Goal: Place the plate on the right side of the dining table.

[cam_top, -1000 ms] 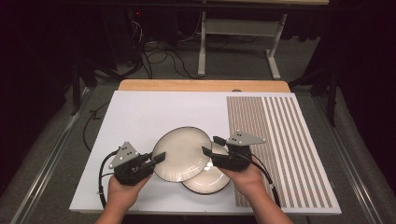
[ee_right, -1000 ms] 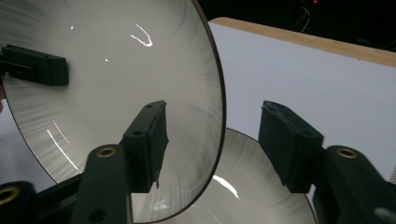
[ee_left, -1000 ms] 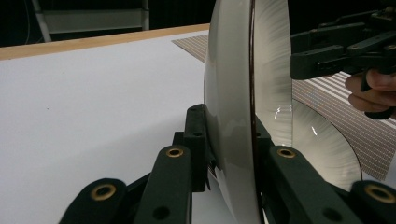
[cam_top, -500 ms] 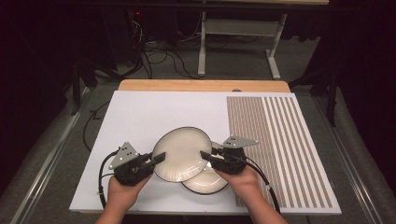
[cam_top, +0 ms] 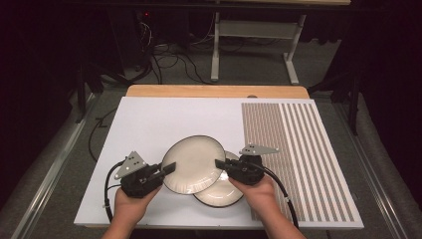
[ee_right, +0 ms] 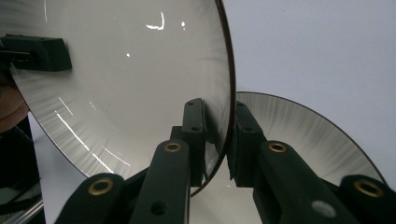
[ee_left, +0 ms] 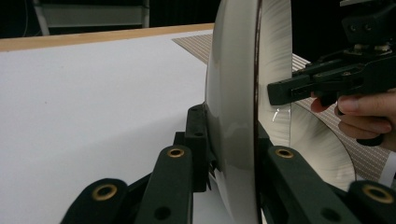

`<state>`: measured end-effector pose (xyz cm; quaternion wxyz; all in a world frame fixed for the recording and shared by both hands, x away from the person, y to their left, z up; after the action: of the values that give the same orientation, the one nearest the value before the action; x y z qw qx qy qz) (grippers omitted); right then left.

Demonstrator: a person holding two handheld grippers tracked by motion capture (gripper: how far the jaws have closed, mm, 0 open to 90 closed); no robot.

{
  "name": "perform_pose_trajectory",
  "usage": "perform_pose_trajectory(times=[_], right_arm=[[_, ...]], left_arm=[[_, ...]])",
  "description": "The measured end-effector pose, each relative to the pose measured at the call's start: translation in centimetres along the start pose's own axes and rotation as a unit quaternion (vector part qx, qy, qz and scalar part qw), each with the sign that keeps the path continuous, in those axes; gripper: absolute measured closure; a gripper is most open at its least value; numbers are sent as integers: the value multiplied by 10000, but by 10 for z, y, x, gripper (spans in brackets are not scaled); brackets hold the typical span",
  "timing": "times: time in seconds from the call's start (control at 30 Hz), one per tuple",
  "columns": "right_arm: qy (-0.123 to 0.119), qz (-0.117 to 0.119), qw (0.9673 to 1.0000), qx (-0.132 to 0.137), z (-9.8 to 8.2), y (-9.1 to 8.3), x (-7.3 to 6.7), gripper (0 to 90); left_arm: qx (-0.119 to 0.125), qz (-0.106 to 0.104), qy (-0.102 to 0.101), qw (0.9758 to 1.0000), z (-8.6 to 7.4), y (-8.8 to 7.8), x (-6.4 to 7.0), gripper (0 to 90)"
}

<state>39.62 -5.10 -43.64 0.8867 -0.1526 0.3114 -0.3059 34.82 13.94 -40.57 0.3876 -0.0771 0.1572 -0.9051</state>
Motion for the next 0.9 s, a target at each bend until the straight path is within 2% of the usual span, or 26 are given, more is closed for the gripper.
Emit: perform_pose_trajectory(times=[0.07, 0.2, 0.53, 0.63, 0.9], right_arm=[[91, 51, 9999, 20, 1, -1, 0, 829], [79, 88, 9999, 79, 3, -5, -3, 840], [-142, 22, 9995, 290, 11, -17, -7, 846], [-212, 2, 9991, 376, 14, -21, -9, 848], [-303, -164, 9985, 427, 20, -32, -7, 849]], left_arm=[[6, -18, -70, 10000, 0, -1, 0, 791], [85, -73, -178, 9998, 1, -2, 0, 802], [222, -53, -78, 9997, 7, -2, 3, 803], [357, -31, -32, 9994, 11, -2, 4, 803], [334, -100, -111, 9993, 18, 5, 8, 798]])
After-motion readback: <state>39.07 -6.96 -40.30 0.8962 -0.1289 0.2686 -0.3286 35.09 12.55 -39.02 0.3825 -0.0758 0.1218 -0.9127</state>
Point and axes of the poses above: each handheld gripper's, and its own axes: y roughly forward along the jaws, z roughly out of its top, x roughly to its right, the point moved 9 cm from there along y, roughly forward along the jaws, and after that the axes turned 11 degrees about y, right-handed, at the moved point
